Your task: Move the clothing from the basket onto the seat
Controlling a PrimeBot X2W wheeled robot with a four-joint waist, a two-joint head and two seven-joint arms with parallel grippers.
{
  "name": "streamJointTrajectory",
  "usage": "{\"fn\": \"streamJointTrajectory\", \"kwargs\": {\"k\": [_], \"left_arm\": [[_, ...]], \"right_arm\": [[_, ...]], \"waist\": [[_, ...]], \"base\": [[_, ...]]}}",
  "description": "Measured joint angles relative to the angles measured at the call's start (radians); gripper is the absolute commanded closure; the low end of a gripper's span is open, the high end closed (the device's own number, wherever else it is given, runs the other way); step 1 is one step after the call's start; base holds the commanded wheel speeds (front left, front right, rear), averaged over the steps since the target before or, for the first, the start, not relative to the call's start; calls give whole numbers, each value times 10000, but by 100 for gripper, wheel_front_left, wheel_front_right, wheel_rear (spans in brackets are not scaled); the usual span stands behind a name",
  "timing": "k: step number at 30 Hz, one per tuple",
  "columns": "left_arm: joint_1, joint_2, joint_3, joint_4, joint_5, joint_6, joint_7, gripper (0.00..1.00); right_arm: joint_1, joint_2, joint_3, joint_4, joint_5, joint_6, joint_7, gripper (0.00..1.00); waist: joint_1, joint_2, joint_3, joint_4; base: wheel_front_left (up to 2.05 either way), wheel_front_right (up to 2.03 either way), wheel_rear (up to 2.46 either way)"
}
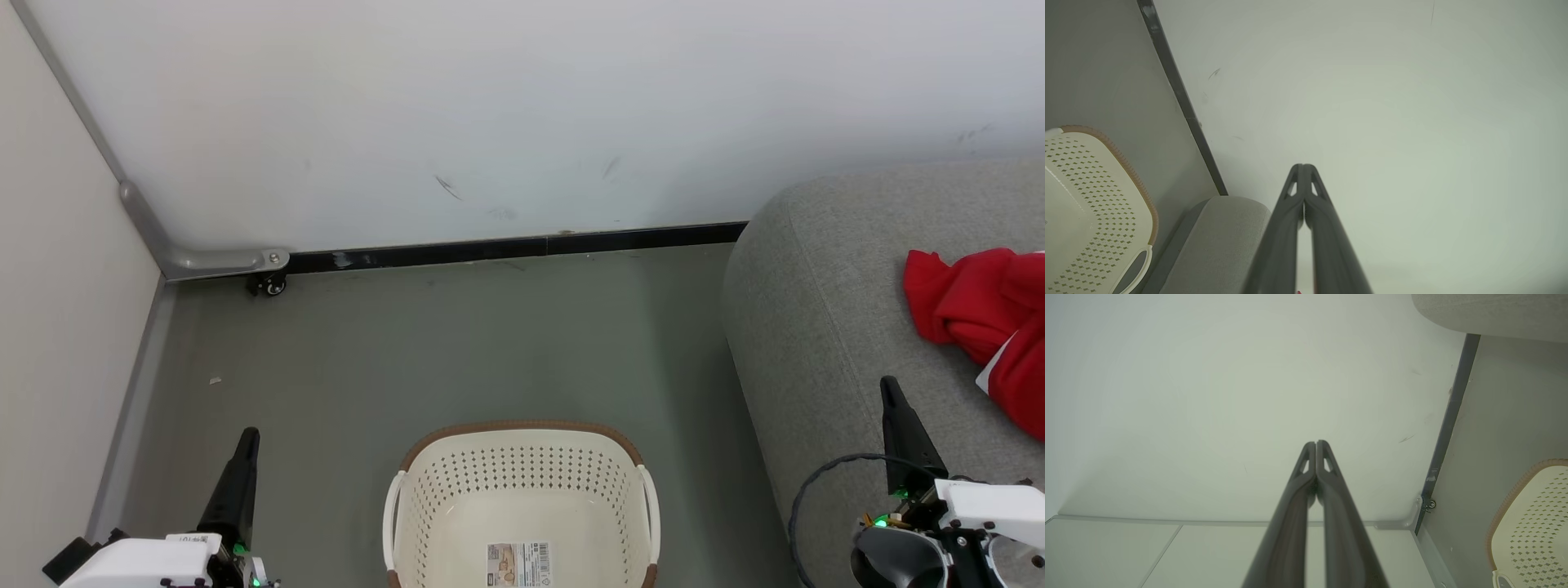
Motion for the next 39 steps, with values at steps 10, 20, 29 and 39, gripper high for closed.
{"fn": "streamJointTrajectory", "kwargs": {"k": [10,20,29,39], "left_arm": [[-85,-2,8,17,0,-8,0,100],[-90,-2,10,36,0,-8,0,100],[-129,-4,15,52,0,-8,0,100],[-130,-4,23,59,0,-10,0,100]], "right_arm": [[-1,4,-10,6,-2,0,2,100],[-1,10,-19,15,-12,0,2,100],[-2,27,-33,17,-12,0,4,100],[-3,36,-50,19,-12,0,33,100]], "waist": [[0,0,0,0],[-1,0,-1,0],[-1,0,-1,0],[0,0,-1,1]], "base": [[0,0,0],[0,0,0],[0,0,0],[0,0,0]]}}
